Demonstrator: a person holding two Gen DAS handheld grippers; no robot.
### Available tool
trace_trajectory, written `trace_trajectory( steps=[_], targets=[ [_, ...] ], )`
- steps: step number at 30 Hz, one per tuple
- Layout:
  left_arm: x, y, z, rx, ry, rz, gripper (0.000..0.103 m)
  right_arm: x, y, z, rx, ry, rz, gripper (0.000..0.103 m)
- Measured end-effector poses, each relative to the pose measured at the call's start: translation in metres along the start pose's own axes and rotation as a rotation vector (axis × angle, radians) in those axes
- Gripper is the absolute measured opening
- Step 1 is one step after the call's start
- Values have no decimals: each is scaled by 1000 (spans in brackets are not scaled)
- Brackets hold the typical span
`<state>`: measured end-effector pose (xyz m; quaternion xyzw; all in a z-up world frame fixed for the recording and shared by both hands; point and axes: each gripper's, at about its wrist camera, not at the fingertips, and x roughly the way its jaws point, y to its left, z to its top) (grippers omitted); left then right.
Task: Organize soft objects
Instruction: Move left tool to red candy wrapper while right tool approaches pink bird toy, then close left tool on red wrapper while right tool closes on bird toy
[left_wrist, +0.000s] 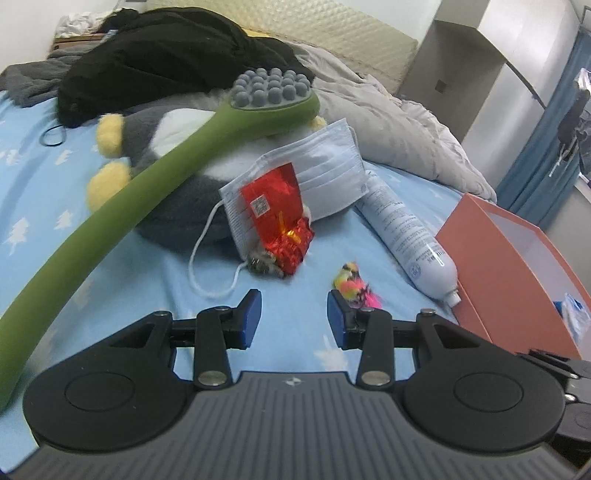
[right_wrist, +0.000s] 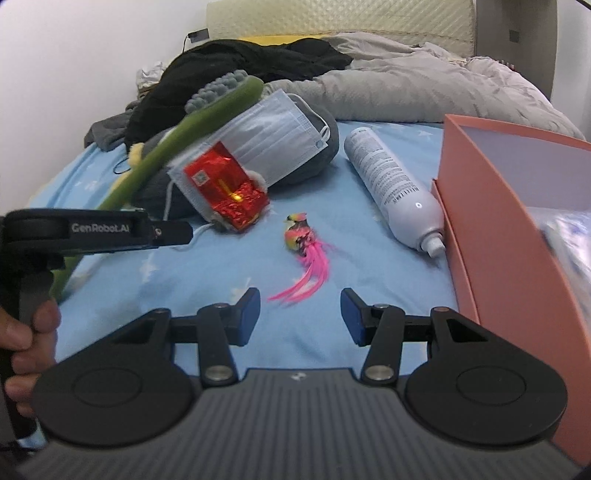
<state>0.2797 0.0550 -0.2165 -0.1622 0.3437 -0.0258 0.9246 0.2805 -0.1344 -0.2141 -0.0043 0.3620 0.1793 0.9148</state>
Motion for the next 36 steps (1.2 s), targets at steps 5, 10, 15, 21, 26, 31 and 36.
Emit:
trace_trajectory(
  steps=[5, 10, 15, 21, 26, 31, 36],
  targets=[
    [31, 6, 14, 9, -6, -8, 45, 35, -5, 13, -18, -6, 1, 51],
    [53, 10, 24, 27, -10, -9, 45, 63, -4, 24, -43, -21, 13, 51],
    [71, 14, 29, 28, -11, 6, 45, 88, -3, 30, -69, -23, 14, 51],
    [88, 16, 33, 30, -3, -18, 45, 107, -2, 33, -88, -18, 17, 50],
    [93, 12, 32, 57, -4, -15, 39, 113, 0, 33, -99, 0, 22, 33],
    [81, 13, 32, 52, -19, -23, 21, 105, 3, 33, -100, -5, 13, 32],
    [59, 10, 29, 43, -38, -24, 13, 87, 4, 34, -89, -18, 13, 32]
  ],
)
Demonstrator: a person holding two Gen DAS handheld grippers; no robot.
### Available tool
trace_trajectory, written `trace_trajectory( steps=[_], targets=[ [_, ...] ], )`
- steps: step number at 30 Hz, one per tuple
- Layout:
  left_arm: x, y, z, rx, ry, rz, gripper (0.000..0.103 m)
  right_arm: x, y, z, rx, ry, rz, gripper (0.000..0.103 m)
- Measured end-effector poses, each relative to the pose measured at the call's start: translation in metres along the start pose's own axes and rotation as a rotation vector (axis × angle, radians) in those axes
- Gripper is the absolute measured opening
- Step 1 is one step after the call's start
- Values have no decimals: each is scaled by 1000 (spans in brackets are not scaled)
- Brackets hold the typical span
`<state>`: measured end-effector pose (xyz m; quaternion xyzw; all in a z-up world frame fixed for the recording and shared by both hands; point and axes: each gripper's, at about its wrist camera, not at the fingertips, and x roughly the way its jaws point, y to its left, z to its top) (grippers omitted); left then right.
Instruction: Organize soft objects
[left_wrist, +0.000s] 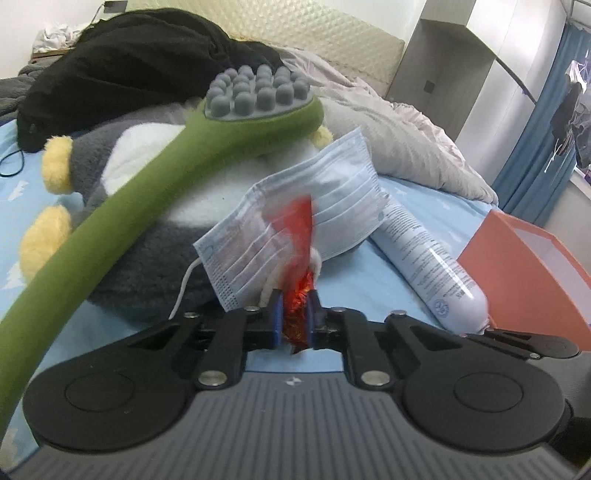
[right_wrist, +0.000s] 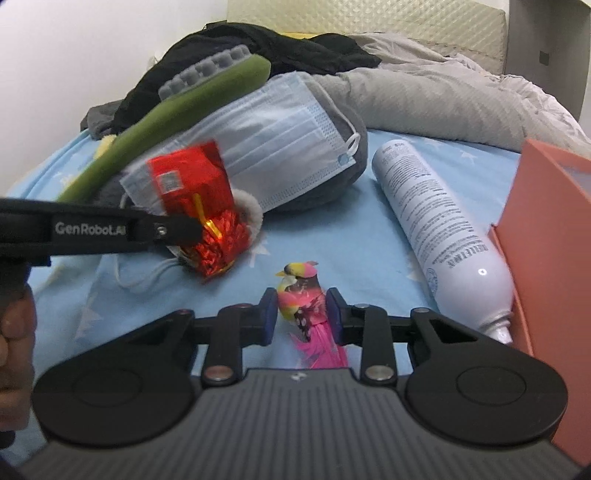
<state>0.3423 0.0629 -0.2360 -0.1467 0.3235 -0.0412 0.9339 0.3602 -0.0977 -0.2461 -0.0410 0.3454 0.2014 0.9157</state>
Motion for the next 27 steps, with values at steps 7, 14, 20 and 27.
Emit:
trace_trajectory(
  steps=[7, 14, 20, 27],
  targets=[
    [-39, -11, -8, -14, -16, -17, 8, -38, 4, -4, 20, -20, -7, 32],
    [-80, -21, -26, -29, -4, -37, 8, -76, 9, -18, 56, -14, -8, 32],
    [-113, -33, -49, -11, 26, -50, 8, -105, 18, -40, 76, 9, -2, 32],
    [-144, -37, -81, -98, 96, -103, 8, -133, 26, -62, 95, 47, 8, 32]
  ],
)
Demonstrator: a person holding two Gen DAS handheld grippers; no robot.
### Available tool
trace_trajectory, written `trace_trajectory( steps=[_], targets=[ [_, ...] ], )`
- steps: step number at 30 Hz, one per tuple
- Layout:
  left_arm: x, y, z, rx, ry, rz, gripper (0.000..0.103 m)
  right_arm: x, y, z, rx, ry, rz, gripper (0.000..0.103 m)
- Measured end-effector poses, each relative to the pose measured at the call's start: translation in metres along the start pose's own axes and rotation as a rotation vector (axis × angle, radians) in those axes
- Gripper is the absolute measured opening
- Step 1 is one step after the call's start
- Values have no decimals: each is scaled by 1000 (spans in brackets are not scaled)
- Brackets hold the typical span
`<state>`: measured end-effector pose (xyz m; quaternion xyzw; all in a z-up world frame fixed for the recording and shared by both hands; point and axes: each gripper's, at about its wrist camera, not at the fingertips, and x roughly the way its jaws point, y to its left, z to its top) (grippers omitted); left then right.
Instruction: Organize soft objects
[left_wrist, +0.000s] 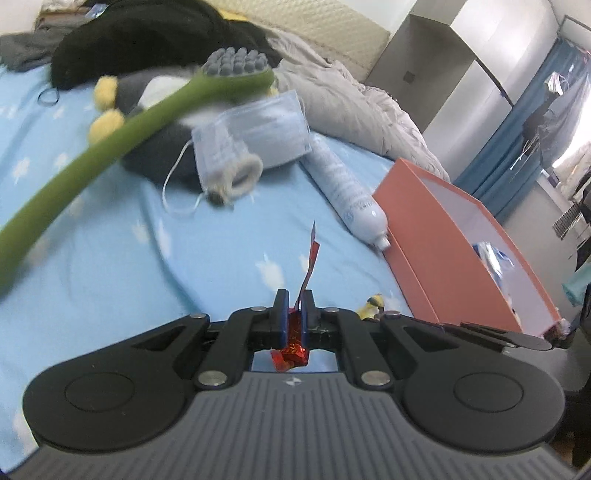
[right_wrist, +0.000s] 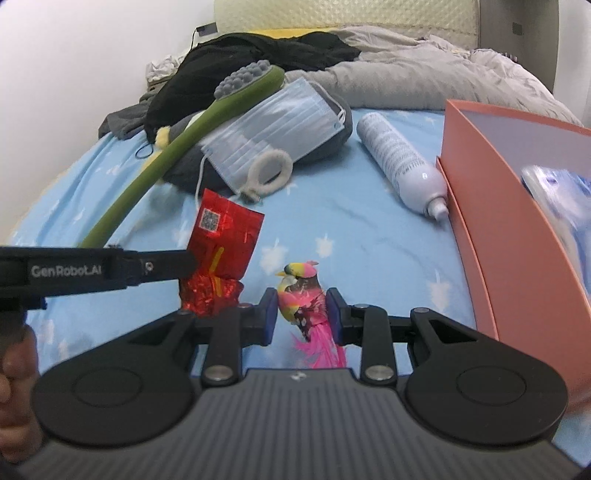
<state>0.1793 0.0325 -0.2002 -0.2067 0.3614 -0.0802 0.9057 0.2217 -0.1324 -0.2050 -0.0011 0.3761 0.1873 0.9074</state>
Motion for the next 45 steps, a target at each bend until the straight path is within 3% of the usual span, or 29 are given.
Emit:
trace_trajectory(
  steps=[3, 8, 15, 17, 19, 22, 33, 37, 45],
  targets=[
    [-9, 1, -14, -30, 24, -31, 8, -9, 0, -13, 0, 14, -12, 32],
    [-9, 6, -24, -47, 50, -6, 8, -4, -7, -33, 25, 53, -46, 32],
    [-8, 8, -30, -19, 60, 104, 9, 6, -11, -39, 36, 60, -39, 33],
    [-7, 8, -34, -22, 71, 122, 15, 9, -13, -41, 40, 62, -32, 34],
    [-7, 7, -38, -25, 83, 151, 33, 11, -15, -43, 53, 63, -21, 38],
    [-9, 4, -44, 4, 98, 192, 41, 10, -16, -47, 69, 67, -13, 44],
    [-20, -12, -57, 122, 126, 276, 48, 7, -22, -56, 69, 13, 42, 44],
    [-6, -22, -54, 222, 144, 276, 50, 8, -22, -55, 57, 13, 44, 32],
    [18, -35, -53, 315, 157, 281, 51, 0, -19, -53, 39, -1, 37, 32]
  ],
)
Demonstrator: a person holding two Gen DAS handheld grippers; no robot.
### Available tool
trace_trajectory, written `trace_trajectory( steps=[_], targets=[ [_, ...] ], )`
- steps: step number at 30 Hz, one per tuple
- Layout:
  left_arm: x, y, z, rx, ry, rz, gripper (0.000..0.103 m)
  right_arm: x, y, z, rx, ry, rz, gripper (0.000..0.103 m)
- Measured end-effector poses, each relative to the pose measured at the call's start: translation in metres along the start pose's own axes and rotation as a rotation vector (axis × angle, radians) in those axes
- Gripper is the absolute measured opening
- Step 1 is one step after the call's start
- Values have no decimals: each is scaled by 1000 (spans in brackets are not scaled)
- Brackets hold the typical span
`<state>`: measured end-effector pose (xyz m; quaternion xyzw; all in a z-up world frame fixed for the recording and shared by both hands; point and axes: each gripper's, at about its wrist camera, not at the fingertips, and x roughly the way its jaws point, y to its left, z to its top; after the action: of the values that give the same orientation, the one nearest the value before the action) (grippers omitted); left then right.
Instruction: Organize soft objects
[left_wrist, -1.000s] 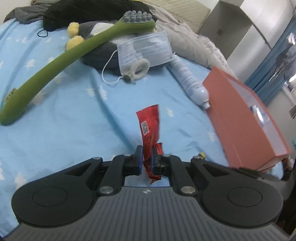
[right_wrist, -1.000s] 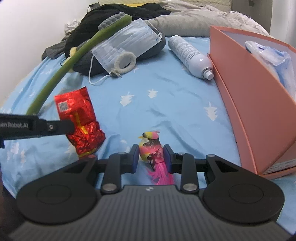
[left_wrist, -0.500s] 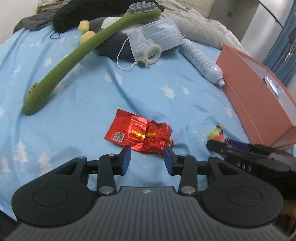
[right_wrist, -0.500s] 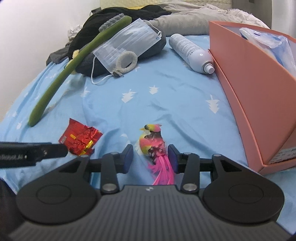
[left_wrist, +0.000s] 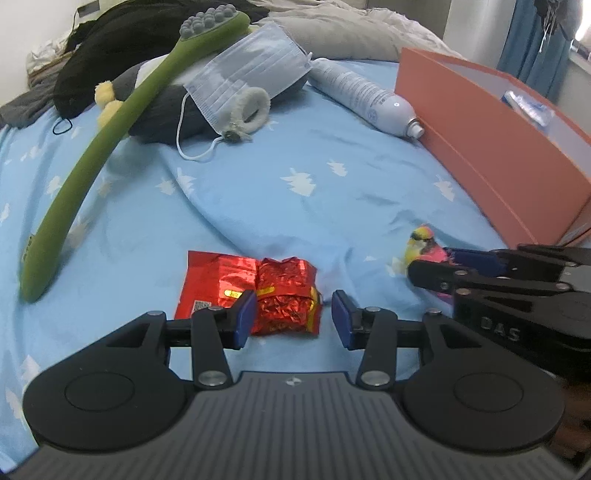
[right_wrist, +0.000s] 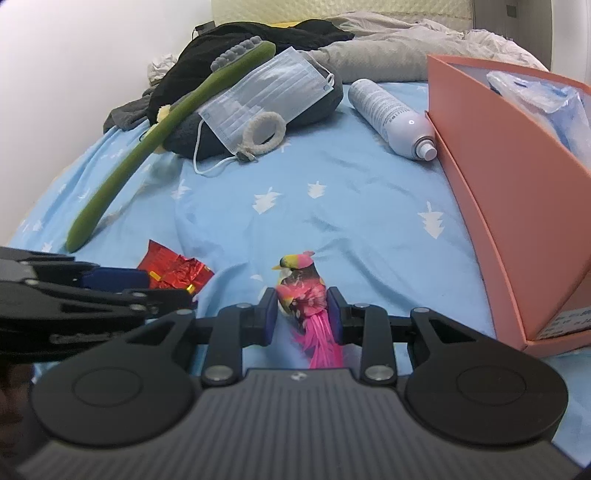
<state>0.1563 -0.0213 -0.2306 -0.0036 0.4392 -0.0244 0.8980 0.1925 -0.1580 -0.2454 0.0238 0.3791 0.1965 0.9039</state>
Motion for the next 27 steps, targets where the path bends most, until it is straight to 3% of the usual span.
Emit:
trace_trajectory(
  steps=[11, 27],
  targets=[
    [9, 1, -4, 26, -18, 33, 37, 5, -1, 0, 19, 38, 2, 32],
    [-44, 4, 6, -68, -112, -84, 36, -47, 19, 18, -20, -25, -57, 32]
  ],
)
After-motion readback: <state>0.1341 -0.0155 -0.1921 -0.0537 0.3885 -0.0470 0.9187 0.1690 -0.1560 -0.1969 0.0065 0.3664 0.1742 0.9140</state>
